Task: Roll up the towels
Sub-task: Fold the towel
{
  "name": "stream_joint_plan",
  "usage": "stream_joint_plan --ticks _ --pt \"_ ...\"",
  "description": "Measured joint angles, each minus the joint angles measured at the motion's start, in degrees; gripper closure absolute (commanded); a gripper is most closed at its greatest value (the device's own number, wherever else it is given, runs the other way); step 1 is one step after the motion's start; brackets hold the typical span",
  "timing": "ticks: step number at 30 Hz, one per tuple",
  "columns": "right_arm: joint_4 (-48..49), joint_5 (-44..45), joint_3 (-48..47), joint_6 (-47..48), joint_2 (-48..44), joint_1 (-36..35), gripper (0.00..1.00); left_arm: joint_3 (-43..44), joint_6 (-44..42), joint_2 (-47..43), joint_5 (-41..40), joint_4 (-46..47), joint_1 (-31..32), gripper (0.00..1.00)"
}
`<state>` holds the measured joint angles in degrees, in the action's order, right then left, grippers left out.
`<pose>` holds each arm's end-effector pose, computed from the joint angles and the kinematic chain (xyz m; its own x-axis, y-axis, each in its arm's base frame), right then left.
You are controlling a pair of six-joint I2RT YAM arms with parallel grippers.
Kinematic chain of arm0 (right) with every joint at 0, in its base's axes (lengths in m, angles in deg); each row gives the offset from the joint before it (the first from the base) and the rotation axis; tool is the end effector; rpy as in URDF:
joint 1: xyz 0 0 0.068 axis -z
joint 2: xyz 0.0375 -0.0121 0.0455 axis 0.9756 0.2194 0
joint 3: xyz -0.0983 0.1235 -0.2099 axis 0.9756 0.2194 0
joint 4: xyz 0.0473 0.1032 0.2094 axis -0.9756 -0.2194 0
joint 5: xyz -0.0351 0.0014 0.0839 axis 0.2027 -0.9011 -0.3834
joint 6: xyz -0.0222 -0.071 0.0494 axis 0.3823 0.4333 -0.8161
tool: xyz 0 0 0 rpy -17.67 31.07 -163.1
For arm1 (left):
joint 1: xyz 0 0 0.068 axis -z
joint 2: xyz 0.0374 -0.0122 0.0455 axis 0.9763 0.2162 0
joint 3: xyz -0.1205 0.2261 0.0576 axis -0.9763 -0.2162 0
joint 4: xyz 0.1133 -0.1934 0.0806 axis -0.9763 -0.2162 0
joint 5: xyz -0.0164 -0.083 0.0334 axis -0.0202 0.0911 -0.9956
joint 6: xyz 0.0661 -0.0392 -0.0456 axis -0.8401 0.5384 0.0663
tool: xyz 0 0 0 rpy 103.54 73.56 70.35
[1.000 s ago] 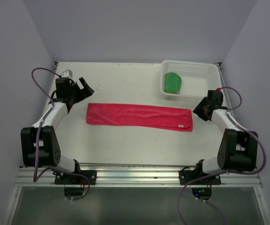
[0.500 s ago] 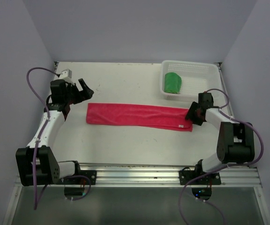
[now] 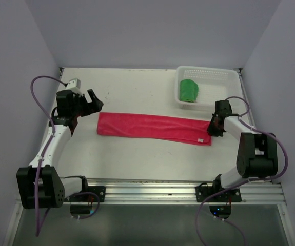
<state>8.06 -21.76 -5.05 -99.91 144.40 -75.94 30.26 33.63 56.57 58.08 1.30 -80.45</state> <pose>0.2855 -0.0154 0.1294 -0.7850 0.4354 -0.4407 0.4404 0.8925 0.0974 0.2904 -0.0036 0.2523 -0.5244 -0.3824 -0.7608 -0.0454 0.9048 -0.4234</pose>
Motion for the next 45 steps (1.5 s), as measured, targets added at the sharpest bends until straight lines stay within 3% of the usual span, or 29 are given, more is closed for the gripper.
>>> stream_joint_plan --ticks 12,19,26,33,38,45 --pt "-14.32 11.3 -7.8 1.4 -12.33 -0.96 1.0 -0.46 0.02 -2.56 1.51 0.09 2.99 0.0" --pt "-19.08 14.4 -19.21 1.14 -12.55 -14.16 1.0 -0.98 0.02 -3.21 2.34 0.07 5.11 0.0" --pt "-23.47 17.05 -36.89 -1.25 0.9 -30.58 1.0 -0.98 0.02 -4.2 1.9 0.02 5.27 0.0" --pt "-26.58 17.57 -59.17 -3.89 21.4 -44.33 1.0 -0.98 0.02 -5.75 -2.16 -0.9 5.27 0.0" --pt "-27.67 14.86 -74.2 -6.45 36.48 -49.88 1.0 -0.98 0.02 -7.87 -3.85 -1.11 5.27 0.0" --pt "-27.19 9.18 -81.7 -10.27 47.91 -51.95 1.0 -0.98 0.02 -8.46 -4.28 -1.11 5.27 0.01"
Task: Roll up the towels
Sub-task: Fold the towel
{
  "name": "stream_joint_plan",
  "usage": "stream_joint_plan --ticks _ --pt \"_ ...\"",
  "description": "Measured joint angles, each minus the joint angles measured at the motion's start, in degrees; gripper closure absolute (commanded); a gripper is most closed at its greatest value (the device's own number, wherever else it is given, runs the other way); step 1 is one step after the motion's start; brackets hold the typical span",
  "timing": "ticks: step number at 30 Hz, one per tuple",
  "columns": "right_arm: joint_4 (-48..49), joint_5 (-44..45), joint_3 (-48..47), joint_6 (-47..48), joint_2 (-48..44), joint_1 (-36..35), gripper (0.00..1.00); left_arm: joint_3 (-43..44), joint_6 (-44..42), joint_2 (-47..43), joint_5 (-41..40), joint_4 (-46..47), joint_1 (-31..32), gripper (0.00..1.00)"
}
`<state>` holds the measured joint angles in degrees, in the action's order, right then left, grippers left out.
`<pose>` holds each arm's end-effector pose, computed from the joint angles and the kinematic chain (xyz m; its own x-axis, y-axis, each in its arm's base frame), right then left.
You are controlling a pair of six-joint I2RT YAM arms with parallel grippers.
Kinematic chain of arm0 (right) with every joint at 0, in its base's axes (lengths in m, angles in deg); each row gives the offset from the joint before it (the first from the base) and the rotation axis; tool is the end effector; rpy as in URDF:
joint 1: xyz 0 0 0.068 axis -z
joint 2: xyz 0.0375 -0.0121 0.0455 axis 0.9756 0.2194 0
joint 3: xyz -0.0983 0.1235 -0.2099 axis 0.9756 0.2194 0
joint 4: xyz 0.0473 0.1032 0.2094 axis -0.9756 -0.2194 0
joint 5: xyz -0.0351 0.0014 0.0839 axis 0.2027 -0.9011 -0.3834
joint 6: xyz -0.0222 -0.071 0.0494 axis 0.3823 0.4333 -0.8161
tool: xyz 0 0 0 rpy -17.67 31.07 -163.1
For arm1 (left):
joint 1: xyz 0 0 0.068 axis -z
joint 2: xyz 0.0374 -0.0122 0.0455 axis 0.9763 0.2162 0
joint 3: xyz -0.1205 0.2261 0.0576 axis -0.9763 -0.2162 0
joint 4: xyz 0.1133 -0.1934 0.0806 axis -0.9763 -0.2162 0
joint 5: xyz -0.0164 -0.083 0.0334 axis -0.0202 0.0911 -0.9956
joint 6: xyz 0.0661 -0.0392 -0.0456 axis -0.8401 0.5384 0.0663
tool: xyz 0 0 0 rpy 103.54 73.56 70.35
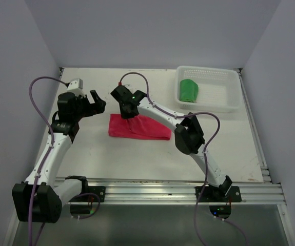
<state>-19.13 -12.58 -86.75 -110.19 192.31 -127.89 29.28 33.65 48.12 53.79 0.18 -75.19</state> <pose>0.3409 0.3814 0.1924 -0.8128 -0.1167 -0.5707 -0.2289 0.9649 0.1287 0.2648 -0.0233 0.2810 -0.4456 -0.3428 -0.8270 0.0225 0.9192 -0.3932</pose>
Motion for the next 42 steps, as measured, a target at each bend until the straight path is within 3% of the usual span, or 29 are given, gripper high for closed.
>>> stream_joint_plan --ticks 42 --pt "12.39 -13.42 -4.26 -13.94 1.09 -3.56 1.0 0.0 0.04 -0.66 -0.22 0.04 0.0 0.0"
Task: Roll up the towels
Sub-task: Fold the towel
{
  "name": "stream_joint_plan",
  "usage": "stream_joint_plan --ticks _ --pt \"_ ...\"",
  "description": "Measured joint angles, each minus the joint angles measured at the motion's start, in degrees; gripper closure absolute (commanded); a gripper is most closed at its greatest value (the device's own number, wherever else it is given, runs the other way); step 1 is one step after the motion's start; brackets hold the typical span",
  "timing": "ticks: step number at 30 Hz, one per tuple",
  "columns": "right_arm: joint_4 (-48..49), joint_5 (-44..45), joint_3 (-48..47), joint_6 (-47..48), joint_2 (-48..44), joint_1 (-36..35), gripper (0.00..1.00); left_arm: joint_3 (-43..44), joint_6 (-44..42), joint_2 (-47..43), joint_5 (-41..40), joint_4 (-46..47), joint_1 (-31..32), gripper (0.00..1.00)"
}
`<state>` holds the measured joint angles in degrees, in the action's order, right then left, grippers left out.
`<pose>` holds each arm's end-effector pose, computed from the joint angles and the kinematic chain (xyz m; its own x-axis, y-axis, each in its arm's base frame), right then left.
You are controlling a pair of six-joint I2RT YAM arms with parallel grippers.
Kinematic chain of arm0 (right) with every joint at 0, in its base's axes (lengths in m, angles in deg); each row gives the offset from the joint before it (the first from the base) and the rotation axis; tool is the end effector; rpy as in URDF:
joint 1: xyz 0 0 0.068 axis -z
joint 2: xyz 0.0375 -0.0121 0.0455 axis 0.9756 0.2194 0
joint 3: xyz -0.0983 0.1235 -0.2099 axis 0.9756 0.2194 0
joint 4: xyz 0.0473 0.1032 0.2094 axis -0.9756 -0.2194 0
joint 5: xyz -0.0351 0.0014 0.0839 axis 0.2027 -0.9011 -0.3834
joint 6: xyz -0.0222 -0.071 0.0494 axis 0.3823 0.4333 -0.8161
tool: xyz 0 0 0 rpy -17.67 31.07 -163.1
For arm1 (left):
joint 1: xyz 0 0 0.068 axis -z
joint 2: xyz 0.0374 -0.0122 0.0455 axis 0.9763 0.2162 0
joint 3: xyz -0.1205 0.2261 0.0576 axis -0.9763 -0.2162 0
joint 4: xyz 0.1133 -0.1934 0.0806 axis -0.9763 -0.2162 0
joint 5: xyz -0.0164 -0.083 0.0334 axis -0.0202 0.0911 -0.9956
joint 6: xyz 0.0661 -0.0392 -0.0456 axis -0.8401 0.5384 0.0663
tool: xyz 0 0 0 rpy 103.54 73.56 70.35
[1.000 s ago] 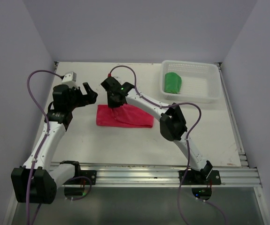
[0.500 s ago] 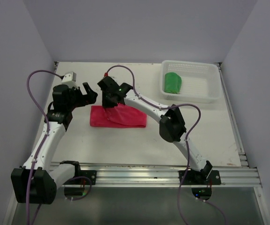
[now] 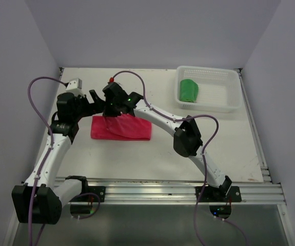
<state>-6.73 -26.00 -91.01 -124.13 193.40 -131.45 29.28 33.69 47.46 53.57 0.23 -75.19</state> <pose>0.3218 0.4404 0.2260 -0.8557 0.1035 -0.5071 -0.2281 0.8040 0.5491 0.2630 -0.0230 0.2839 -0.4341 -0.3442 -0.8325 0.0239 0.9194 -0.3925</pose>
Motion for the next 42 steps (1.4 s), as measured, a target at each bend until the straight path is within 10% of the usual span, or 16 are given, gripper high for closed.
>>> stream_joint_plan --ticks 37,42 --pt "18.1 -2.54 2.43 -8.74 2.69 -1.16 1.0 0.04 0.13 -1.95 -8.17 -0.44 -0.83 0.0" --pt "20.68 -3.78 2.38 -10.36 5.73 -1.51 0.63 0.04 0.0 -1.95 -7.61 -1.07 -0.61 0.0"
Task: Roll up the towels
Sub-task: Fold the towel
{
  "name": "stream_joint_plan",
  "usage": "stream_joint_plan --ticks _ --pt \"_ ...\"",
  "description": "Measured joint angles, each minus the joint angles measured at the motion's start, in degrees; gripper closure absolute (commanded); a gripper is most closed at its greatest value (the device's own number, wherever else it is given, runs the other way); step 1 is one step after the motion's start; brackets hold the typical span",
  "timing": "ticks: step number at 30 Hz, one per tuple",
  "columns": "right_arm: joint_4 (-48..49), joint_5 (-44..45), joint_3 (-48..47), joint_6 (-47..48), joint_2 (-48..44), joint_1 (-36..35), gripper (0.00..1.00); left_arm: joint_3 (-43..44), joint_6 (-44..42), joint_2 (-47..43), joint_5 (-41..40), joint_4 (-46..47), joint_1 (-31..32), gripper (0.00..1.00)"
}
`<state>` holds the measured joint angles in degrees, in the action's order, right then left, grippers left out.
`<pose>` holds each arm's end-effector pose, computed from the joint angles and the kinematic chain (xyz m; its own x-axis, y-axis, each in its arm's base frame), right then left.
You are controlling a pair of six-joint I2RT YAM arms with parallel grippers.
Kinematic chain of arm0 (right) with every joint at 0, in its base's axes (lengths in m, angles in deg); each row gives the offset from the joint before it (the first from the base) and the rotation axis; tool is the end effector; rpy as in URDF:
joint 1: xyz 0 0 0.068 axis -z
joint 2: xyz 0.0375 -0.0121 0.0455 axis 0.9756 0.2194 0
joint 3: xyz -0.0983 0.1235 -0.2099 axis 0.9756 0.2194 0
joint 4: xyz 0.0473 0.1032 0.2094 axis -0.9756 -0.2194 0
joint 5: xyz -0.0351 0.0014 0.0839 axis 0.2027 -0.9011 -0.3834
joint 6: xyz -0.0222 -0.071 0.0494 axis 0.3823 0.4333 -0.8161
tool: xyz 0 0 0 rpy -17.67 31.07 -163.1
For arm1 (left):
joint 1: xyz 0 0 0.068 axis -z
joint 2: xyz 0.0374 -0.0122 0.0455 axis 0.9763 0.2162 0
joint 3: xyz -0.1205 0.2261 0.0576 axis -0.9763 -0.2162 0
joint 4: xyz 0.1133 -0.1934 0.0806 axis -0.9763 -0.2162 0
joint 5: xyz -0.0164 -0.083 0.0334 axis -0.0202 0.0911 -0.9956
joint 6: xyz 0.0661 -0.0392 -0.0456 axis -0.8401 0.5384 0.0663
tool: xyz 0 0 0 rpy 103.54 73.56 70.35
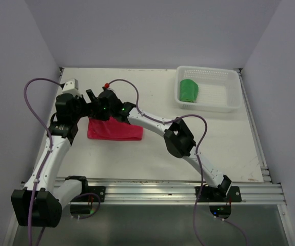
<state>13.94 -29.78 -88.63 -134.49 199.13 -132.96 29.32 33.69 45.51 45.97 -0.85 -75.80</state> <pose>0.3281 0.4843 0.2018 -0.8635 0.2602 -0.4320 -0.1929 0.6211 0.7596 0.2574 -0.0095 0.2893 -0.3726 -0.3547 -0.8575 -0.0929 0.9337 -0.3459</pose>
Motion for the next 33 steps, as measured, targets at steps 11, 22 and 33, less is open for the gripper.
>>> stream_joint_plan --ticks 11,22,33 --pt "2.97 -3.56 1.62 -0.2 2.45 -0.22 0.42 0.0 -0.02 -0.02 1.7 -0.59 0.61 0.0" --pt "5.27 -1.53 33.75 3.61 -20.96 6.27 0.43 0.0 -0.04 -1.14 1.51 -0.85 0.68 0.0" --pt "6.21 4.17 60.87 5.42 -46.9 9.14 0.54 -0.46 -0.07 0.92 5.75 0.52 0.68 0.0"
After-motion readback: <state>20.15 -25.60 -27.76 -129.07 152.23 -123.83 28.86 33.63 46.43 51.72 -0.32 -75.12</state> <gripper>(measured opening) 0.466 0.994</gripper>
